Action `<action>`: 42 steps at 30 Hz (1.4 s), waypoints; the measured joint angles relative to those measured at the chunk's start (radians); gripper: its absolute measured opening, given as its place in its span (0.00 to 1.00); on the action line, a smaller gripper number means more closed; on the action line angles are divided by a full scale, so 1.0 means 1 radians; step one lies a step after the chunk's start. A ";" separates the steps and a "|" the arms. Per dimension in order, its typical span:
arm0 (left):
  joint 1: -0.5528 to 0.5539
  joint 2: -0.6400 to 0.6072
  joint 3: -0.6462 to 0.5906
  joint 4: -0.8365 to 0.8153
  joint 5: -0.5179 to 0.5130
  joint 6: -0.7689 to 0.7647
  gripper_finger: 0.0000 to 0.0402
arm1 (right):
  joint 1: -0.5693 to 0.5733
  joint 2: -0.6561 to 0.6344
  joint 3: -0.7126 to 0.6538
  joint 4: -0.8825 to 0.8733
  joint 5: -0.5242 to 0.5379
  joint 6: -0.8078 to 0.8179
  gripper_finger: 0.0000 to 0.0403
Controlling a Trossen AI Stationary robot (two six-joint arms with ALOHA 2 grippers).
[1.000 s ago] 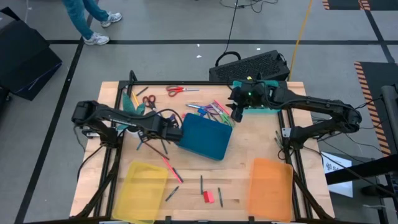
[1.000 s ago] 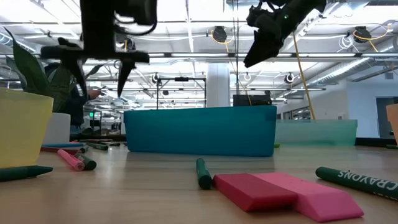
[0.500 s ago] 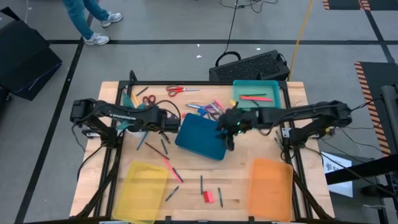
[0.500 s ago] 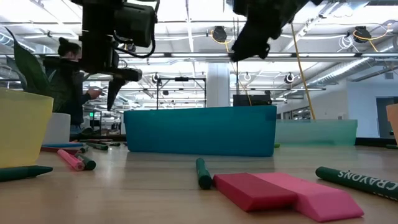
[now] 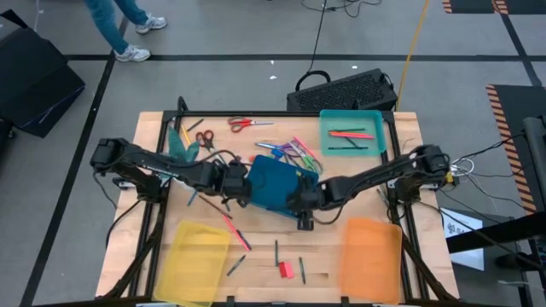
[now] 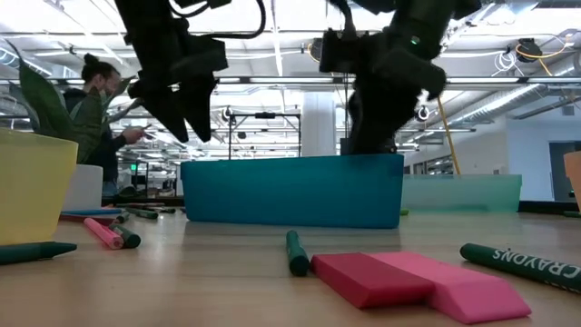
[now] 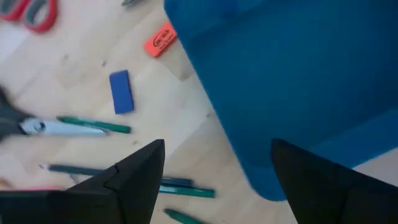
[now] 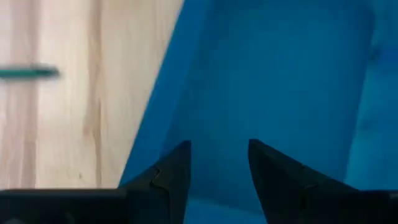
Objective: Sort crayons/erasers/pens/pencils in bins
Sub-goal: Adjust the blue bin, then put the dark blue pencil into the green bin
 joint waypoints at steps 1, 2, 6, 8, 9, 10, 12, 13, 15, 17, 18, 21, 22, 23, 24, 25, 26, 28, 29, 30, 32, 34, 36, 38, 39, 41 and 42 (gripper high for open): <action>0.001 -0.002 0.000 0.005 0.001 -0.039 0.74 | 0.001 0.004 0.005 -0.026 -0.010 0.033 0.37; 0.005 -0.004 0.000 0.009 0.002 -0.075 0.74 | 0.001 0.004 0.007 -0.048 -0.027 0.067 0.37; 0.012 -0.003 0.000 -0.028 0.001 -0.195 0.74 | 0.005 -0.021 0.007 -0.121 -0.067 0.129 0.37; 0.011 -0.002 0.000 -0.057 -0.005 -0.256 0.74 | 0.011 -0.028 0.006 -0.151 -0.075 0.144 0.37; 0.011 0.005 0.000 -0.070 -0.008 -0.287 0.74 | 0.013 -0.028 0.006 -0.166 -0.078 0.147 0.37; 0.011 0.010 0.000 -0.077 -0.007 -0.321 0.74 | 0.016 -0.029 0.006 -0.185 -0.081 0.147 0.37; 0.011 0.013 0.000 -0.108 -0.002 -0.384 0.74 | 0.015 -0.032 0.006 -0.243 -0.110 0.147 0.37; 0.011 0.012 0.000 -0.124 0.002 -0.410 0.74 | 0.015 -0.032 0.007 -0.284 -0.127 0.147 0.37; 0.011 0.010 0.000 -0.129 0.005 -0.466 0.74 | 0.015 -0.032 0.006 -0.374 -0.124 0.147 0.37; 0.011 0.012 0.000 -0.135 0.004 -0.527 0.74 | 0.014 -0.034 0.005 -0.451 -0.085 0.147 0.37; 0.010 0.012 0.000 -0.136 -0.007 -0.560 0.74 | 0.012 -0.035 0.005 -0.478 -0.063 0.145 0.37; -0.001 0.025 0.000 -0.134 -0.080 -0.676 0.74 | 0.009 -0.035 0.005 -0.518 -0.007 0.128 0.37; -0.006 0.038 0.000 -0.134 -0.107 -0.711 0.74 | 0.010 -0.038 0.005 -0.522 0.006 0.118 0.37; -0.011 0.051 0.000 -0.137 -0.127 -0.748 0.74 | 0.010 -0.043 0.005 -0.520 0.015 0.107 0.37; -0.017 0.066 0.000 -0.139 -0.142 -0.778 0.74 | 0.011 -0.049 0.005 -0.509 0.025 0.097 0.37; -0.025 0.084 0.000 -0.135 -0.152 -0.809 0.74 | 0.011 -0.059 0.005 -0.496 0.030 0.087 0.37; -0.032 0.102 0.000 -0.130 -0.155 -0.838 0.74 | 0.011 -0.072 0.005 -0.483 0.030 0.073 0.37; -0.054 0.148 0.000 -0.132 -0.157 -0.906 0.74 | 0.014 -0.107 0.005 -0.459 0.031 0.066 0.37; -0.066 0.171 0.000 -0.132 -0.165 -0.944 0.74 | 0.015 -0.130 0.005 -0.447 0.034 0.064 0.37; -0.079 0.192 0.000 -0.134 -0.183 -0.983 0.74 | 0.019 -0.154 0.005 -0.433 0.032 0.064 0.37; -0.095 0.228 0.000 -0.157 -0.216 -1.069 0.74 | 0.024 -0.200 0.005 -0.402 0.032 0.067 0.37; -0.094 0.258 0.000 -0.203 -0.233 -1.150 0.74 | 0.033 -0.245 0.005 -0.379 0.031 0.085 0.37; -0.081 0.283 0.000 -0.260 -0.235 -1.222 0.74 | 0.042 -0.281 0.005 -0.358 0.031 0.113 0.37; -0.066 0.306 0.000 -0.302 -0.226 -1.277 0.74 | 0.055 -0.310 0.005 -0.350 0.031 0.131 0.37; -0.060 0.317 0.000 -0.306 -0.222 -1.297 0.74 | 0.060 -0.320 0.005 -0.349 0.031 0.140 0.37; -0.051 0.340 0.000 -0.293 -0.222 -1.326 0.74 | 0.070 -0.334 0.005 -0.342 0.031 0.147 0.37; -0.045 0.351 0.000 -0.288 -0.225 -1.339 0.74 | 0.077 -0.338 0.005 -0.340 0.031 0.147 0.37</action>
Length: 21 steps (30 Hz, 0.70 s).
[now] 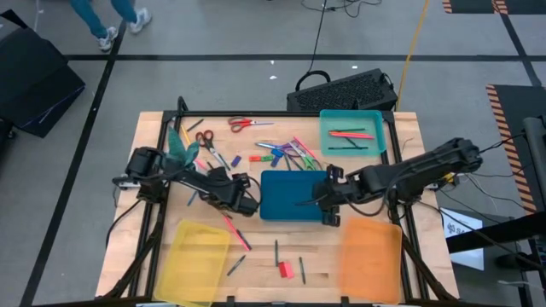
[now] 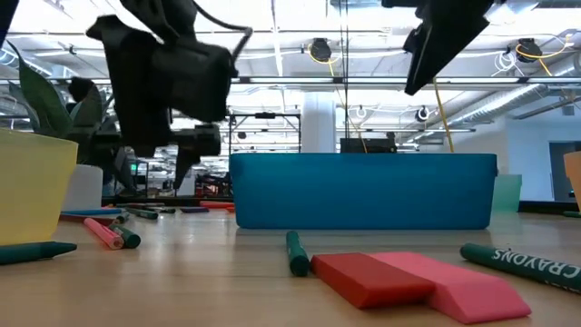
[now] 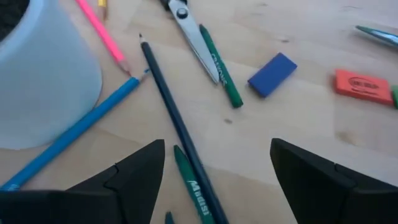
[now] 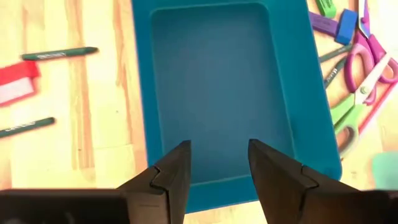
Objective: Sort crayons/erasers/pens/pencils in bins
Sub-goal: Put the dark blue pencil into the green bin
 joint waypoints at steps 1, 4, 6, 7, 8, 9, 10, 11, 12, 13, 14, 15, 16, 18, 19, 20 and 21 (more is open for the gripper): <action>0.009 0.013 0.000 0.000 -0.001 -0.014 0.74 | 0.007 -0.002 0.000 0.000 0.000 0.001 0.37; 0.040 0.056 0.000 -0.020 0.020 -0.050 0.74 | 0.024 -0.004 0.000 0.000 0.000 0.004 0.37; 0.067 0.076 0.000 -0.042 0.055 -0.068 0.74 | 0.039 -0.004 0.000 0.000 0.000 0.010 0.37; 0.080 0.082 0.000 -0.046 0.072 -0.073 0.74 | 0.045 -0.004 0.000 0.001 0.000 0.014 0.37; 0.093 0.086 0.000 -0.045 0.077 -0.072 0.74 | 0.050 -0.004 0.000 0.001 -0.001 0.017 0.37; 0.106 0.091 0.000 -0.041 0.078 -0.069 0.74 | 0.056 -0.004 0.000 0.002 -0.001 0.019 0.37; 0.119 0.092 0.000 -0.035 0.080 -0.064 0.74 | 0.060 -0.003 0.000 0.004 -0.001 0.019 0.37; 0.131 0.093 0.000 -0.033 0.081 -0.060 0.74 | 0.064 -0.003 0.000 0.005 -0.001 0.019 0.37; 0.144 0.093 0.000 -0.033 0.080 -0.054 0.74 | 0.068 -0.003 0.000 0.006 -0.001 0.019 0.37; 0.155 0.093 0.000 -0.029 0.080 -0.048 0.74 | 0.071 -0.003 0.000 0.007 0.000 0.019 0.37; 0.165 0.093 -0.003 -0.017 0.079 -0.033 0.73 | 0.075 -0.003 0.000 0.007 0.000 0.019 0.37; 0.171 0.093 -0.009 0.003 0.076 -0.025 0.72 | 0.079 -0.003 0.000 0.007 0.000 0.019 0.37; 0.176 0.093 -0.018 0.023 0.075 -0.019 0.70 | 0.082 -0.003 0.000 0.007 -0.001 0.019 0.37; 0.177 0.090 -0.045 0.079 0.055 -0.025 0.63 | 0.088 -0.003 0.000 0.005 -0.001 0.020 0.37; 0.172 0.088 -0.064 0.108 0.040 -0.032 0.59 | 0.090 -0.003 0.000 0.004 -0.001 0.020 0.37; 0.165 0.087 -0.080 0.126 0.029 -0.042 0.55 | 0.091 -0.003 0.000 0.003 -0.001 0.020 0.37; 0.158 0.086 -0.095 0.136 0.021 -0.057 0.51 | 0.094 -0.003 0.000 0.003 -0.001 0.020 0.37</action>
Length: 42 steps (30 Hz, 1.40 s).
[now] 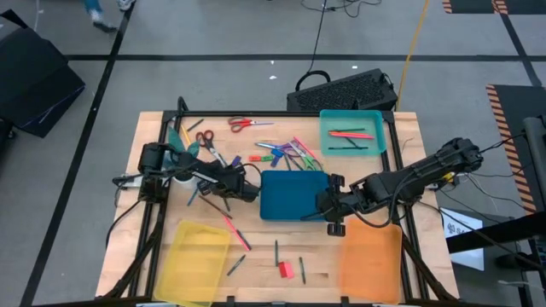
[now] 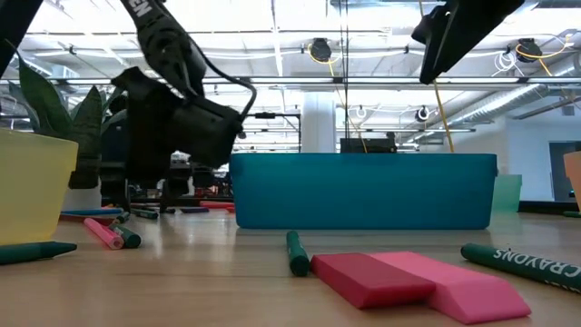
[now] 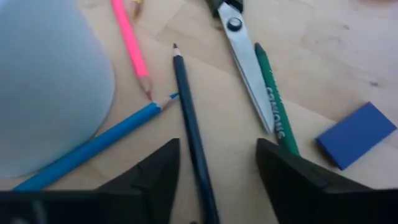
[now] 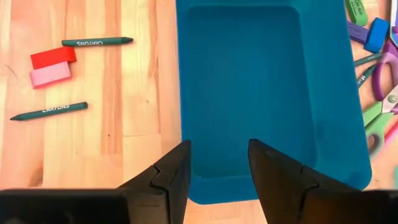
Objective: Sort crayons/erasers/pens/pencils in bins
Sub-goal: Put the dark blue pencil into the green bin
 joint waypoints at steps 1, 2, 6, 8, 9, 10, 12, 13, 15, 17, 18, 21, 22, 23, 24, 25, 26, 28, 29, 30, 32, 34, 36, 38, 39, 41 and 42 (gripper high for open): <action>-0.007 0.000 -0.013 0.007 -0.008 -0.020 0.47 | 0.002 0.000 0.000 -0.002 0.000 0.000 0.37; -0.015 0.000 -0.022 0.009 -0.010 -0.041 0.43 | 0.002 0.000 0.000 -0.002 0.000 0.000 0.37; -0.041 0.002 -0.034 -0.015 -0.010 -0.103 0.30 | 0.002 0.000 0.000 -0.001 0.000 0.000 0.37; -0.043 0.003 -0.034 -0.022 -0.009 -0.110 0.25 | 0.002 0.000 0.000 0.001 0.000 0.000 0.37; -0.041 0.003 -0.035 -0.020 -0.009 -0.111 0.23 | 0.002 0.000 0.000 0.005 0.000 0.000 0.37; -0.039 0.003 -0.036 -0.019 -0.008 -0.112 0.21 | 0.002 0.000 0.000 0.006 0.000 0.000 0.37; -0.036 0.003 -0.036 -0.019 -0.006 -0.113 0.17 | 0.002 0.000 0.000 0.011 0.000 0.000 0.37; -0.035 0.003 -0.036 -0.019 -0.005 -0.113 0.15 | 0.002 0.000 0.000 0.018 0.000 0.004 0.37; -0.034 0.004 -0.037 -0.016 -0.005 -0.110 0.11 | 0.002 0.000 0.000 0.026 -0.002 0.006 0.37; -0.034 0.004 -0.037 -0.015 -0.009 -0.109 0.08 | 0.002 0.000 0.000 0.031 -0.005 0.007 0.37; -0.034 0.004 -0.037 -0.015 -0.010 -0.109 0.07 | 0.002 0.000 0.000 0.030 -0.008 0.007 0.37; -0.034 0.004 -0.037 -0.015 -0.017 -0.106 0.05 | 0.002 0.000 0.000 0.031 -0.012 0.007 0.37; -0.032 0.004 -0.037 -0.015 -0.018 -0.106 0.05 | 0.002 0.000 0.000 0.033 -0.017 0.007 0.37; -0.032 0.004 -0.037 -0.014 -0.017 -0.106 0.05 | 0.002 0.000 0.000 0.038 -0.028 0.007 0.37; -0.031 0.005 -0.037 -0.014 -0.018 -0.107 0.06 | 0.002 0.000 0.000 0.042 -0.031 0.007 0.37; -0.032 0.005 -0.037 -0.014 -0.020 -0.107 0.06 | 0.002 0.000 0.000 0.044 -0.031 0.007 0.37; -0.032 0.005 -0.037 -0.014 -0.022 -0.107 0.06 | 0.002 0.000 0.000 0.044 -0.031 0.007 0.37; -0.032 0.005 -0.037 -0.014 -0.024 -0.107 0.05 | 0.002 0.000 0.000 0.044 -0.033 0.007 0.37; -0.032 0.005 -0.037 -0.013 -0.025 -0.107 0.05 | 0.002 0.000 0.000 0.043 -0.033 0.007 0.37; -0.033 0.005 -0.037 -0.013 -0.026 -0.107 0.04 | 0.002 0.000 0.000 0.042 -0.034 0.006 0.37; -0.033 0.005 -0.038 -0.013 -0.032 -0.107 0.04 | 0.002 0.000 0.000 0.042 -0.034 0.006 0.37; -0.033 0.006 -0.037 -0.013 -0.033 -0.107 0.04 | 0.002 0.000 0.000 0.042 -0.034 0.006 0.37; -0.032 0.006 -0.037 -0.013 -0.033 -0.104 0.03 | 0.002 0.000 0.000 0.042 -0.034 0.006 0.37; -0.028 0.006 -0.037 -0.012 -0.033 -0.095 0.03 | 0.002 0.000 0.000 0.042 -0.034 0.006 0.37; -0.026 0.006 -0.037 -0.012 -0.033 -0.083 0.03 | 0.002 0.000 0.000 0.042 -0.034 0.006 0.37; -0.023 0.006 -0.037 -0.012 -0.033 -0.060 0.03 | 0.002 0.000 0.000 0.044 -0.032 0.006 0.37; -0.023 0.005 -0.037 -0.012 -0.034 -0.056 0.03 | 0.002 0.000 0.000 0.047 -0.031 0.006 0.37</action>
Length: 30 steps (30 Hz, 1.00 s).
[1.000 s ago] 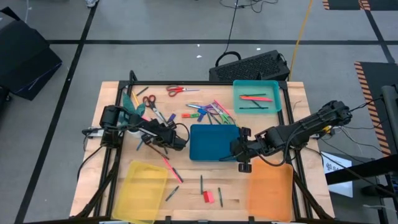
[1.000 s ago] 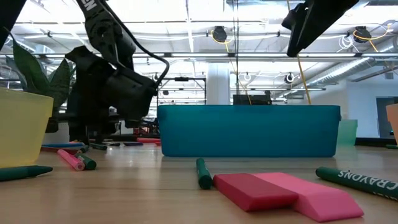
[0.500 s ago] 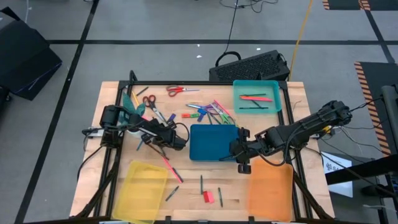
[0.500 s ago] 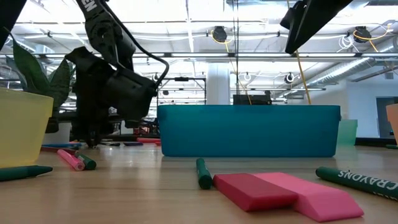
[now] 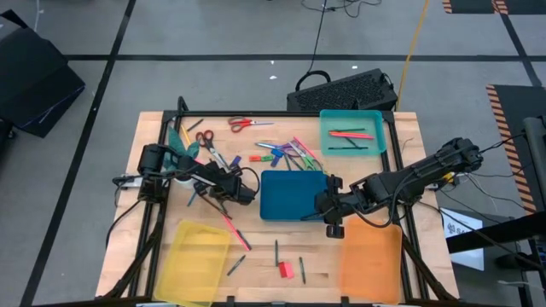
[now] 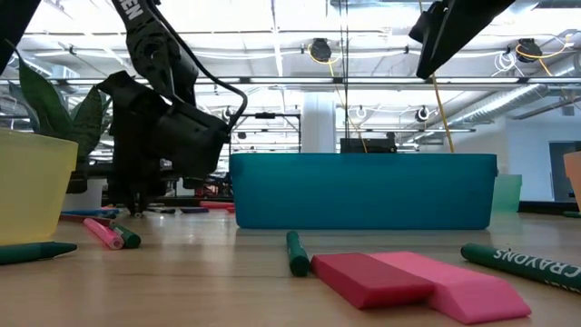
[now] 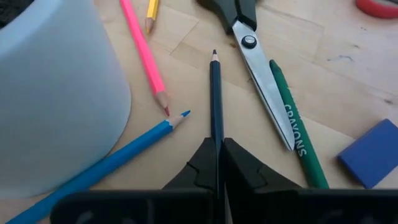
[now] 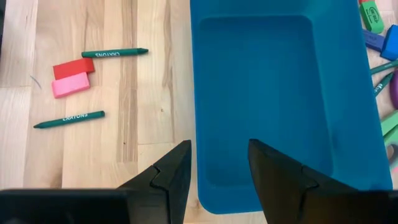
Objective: Sort crayons/erasers/pens/pencils in bins
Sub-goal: Put the dark blue pencil into the green bin
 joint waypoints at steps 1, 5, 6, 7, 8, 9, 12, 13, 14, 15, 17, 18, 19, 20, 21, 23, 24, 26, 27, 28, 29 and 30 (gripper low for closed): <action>0.000 0.000 0.000 0.000 0.000 0.005 0.03 | 0.000 0.000 0.000 0.005 0.000 -0.001 0.37; -0.006 -0.007 0.010 -0.004 0.004 0.028 0.03 | 0.000 0.000 0.000 0.011 0.001 -0.003 0.37; -0.006 -0.012 0.012 -0.001 0.010 0.034 0.03 | 0.000 0.000 0.000 0.011 0.001 -0.003 0.37; -0.007 -0.019 0.016 0.005 0.010 0.038 0.03 | 0.000 0.000 0.000 0.011 0.001 -0.003 0.37; -0.008 -0.029 0.016 0.011 0.012 0.040 0.03 | 0.000 0.000 0.000 0.011 0.001 -0.003 0.37; -0.008 -0.040 0.016 0.014 0.018 0.041 0.03 | 0.000 0.000 0.000 0.011 0.001 -0.003 0.37; -0.009 -0.077 0.016 0.018 0.020 0.061 0.02 | 0.000 0.000 0.000 0.011 0.001 -0.003 0.37; -0.009 -0.092 0.017 0.020 0.019 0.077 0.02 | 0.000 0.000 0.000 0.011 0.001 -0.003 0.37; -0.009 -0.104 0.017 0.019 0.013 0.091 0.02 | 0.000 0.000 0.000 0.012 0.002 -0.003 0.37; -0.009 -0.116 0.017 0.019 0.007 0.108 0.02 | 0.000 0.000 0.000 0.013 0.002 -0.003 0.37; -0.010 -0.143 0.017 0.018 -0.003 0.140 0.01 | 0.000 0.000 0.000 0.020 0.006 -0.001 0.37; -0.012 -0.157 0.017 0.017 -0.012 0.161 0.00 | 0.000 0.000 0.000 0.021 0.006 -0.001 0.37; -0.012 -0.173 0.018 0.016 -0.018 0.175 0.00 | 0.000 0.000 -0.003 0.031 0.007 -0.001 0.37; -0.012 -0.184 0.018 0.013 -0.018 0.187 0.00 | 0.000 0.000 -0.010 0.050 0.007 -0.001 0.37; -0.013 -0.194 0.018 0.011 -0.019 0.202 0.01 | 0.000 0.000 -0.018 0.067 0.007 -0.002 0.37; -0.013 -0.214 0.018 0.008 -0.020 0.229 0.02 | 0.000 0.001 -0.034 0.083 0.007 -0.003 0.37; -0.013 -0.219 0.018 0.007 -0.020 0.236 0.02 | 0.000 0.001 -0.041 0.087 0.006 -0.002 0.37; -0.013 -0.218 0.017 0.006 -0.014 0.250 0.02 | 0.000 0.001 -0.058 0.104 0.005 0.000 0.37; -0.013 -0.216 0.015 0.006 -0.012 0.256 0.02 | 0.000 0.001 -0.070 0.114 0.005 0.001 0.37; -0.013 -0.213 0.014 0.005 -0.011 0.258 0.02 | 0.000 0.001 -0.080 0.119 0.005 0.001 0.37; -0.016 -0.210 0.012 0.005 -0.005 0.254 0.03 | 0.000 0.001 -0.086 0.125 0.004 0.005 0.37; -0.019 -0.207 0.007 0.006 0.006 0.250 0.03 | 0.000 0.001 -0.089 0.126 0.004 0.009 0.37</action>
